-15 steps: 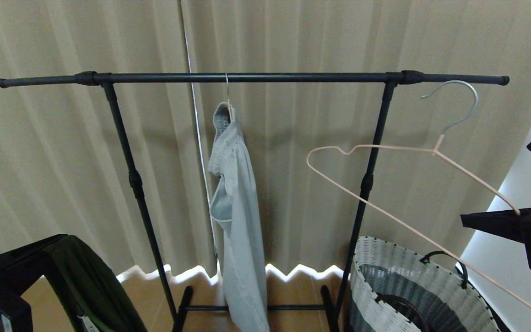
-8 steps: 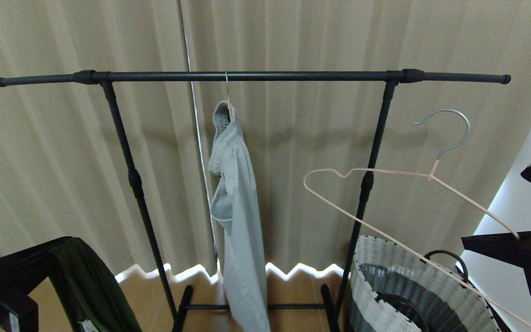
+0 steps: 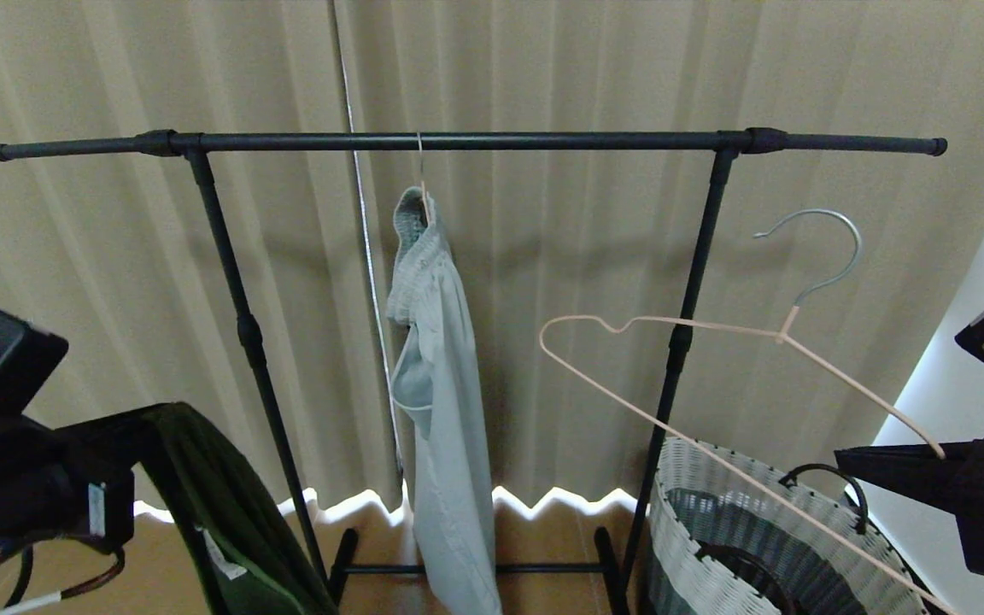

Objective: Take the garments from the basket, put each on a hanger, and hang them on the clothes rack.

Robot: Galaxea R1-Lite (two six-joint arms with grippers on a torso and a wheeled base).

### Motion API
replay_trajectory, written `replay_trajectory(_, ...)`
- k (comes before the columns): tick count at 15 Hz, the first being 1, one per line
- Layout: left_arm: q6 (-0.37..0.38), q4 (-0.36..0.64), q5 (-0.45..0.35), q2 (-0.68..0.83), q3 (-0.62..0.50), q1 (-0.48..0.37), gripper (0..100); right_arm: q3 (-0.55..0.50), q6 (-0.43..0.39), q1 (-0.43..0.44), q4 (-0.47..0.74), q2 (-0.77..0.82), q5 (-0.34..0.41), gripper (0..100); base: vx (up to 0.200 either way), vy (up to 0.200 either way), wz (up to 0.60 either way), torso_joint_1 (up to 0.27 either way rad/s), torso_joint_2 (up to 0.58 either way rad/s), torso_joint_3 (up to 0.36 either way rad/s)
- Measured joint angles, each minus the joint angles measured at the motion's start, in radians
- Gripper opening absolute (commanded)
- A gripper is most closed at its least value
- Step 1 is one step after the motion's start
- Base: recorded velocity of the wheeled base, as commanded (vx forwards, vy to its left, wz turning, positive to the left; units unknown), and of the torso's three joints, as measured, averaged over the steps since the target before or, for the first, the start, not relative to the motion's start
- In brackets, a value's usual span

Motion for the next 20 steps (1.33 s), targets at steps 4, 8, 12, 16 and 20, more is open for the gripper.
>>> replay_trajectory(4,-0.089,-0.003,0.119,0.116,-0.112,-0.091,0,0.007,0.111,0.108,-0.146,0.063,-0.002,0,0.0,0.0,0.0,0.0,0.0,0.0)
replay_trajectory(8,-0.229,-0.029,0.203,0.261,-0.21,-0.142,0,-0.011,0.224,0.262,-0.196,0.093,0.002,0,0.0,0.0,0.0,0.0,0.0,0.0)
replay_trajectory(12,-0.259,-0.126,0.223,0.369,-0.272,-0.153,0,-0.022,0.233,0.363,-0.2,0.114,0.008,0,0.0,0.0,0.0,0.0,0.0,0.0)
replay_trajectory(16,-0.274,-0.15,0.234,0.443,-0.369,-0.154,0,-0.022,0.234,0.409,-0.206,0.14,0.007,0,0.0,0.0,0.0,0.0,0.0,0.0)
replay_trajectory(20,-0.274,-0.149,0.236,0.473,-0.412,-0.158,0,-0.025,0.233,0.414,-0.286,0.2,0.007,0,0.0,0.0,0.0,0.0,0.0,0.0)
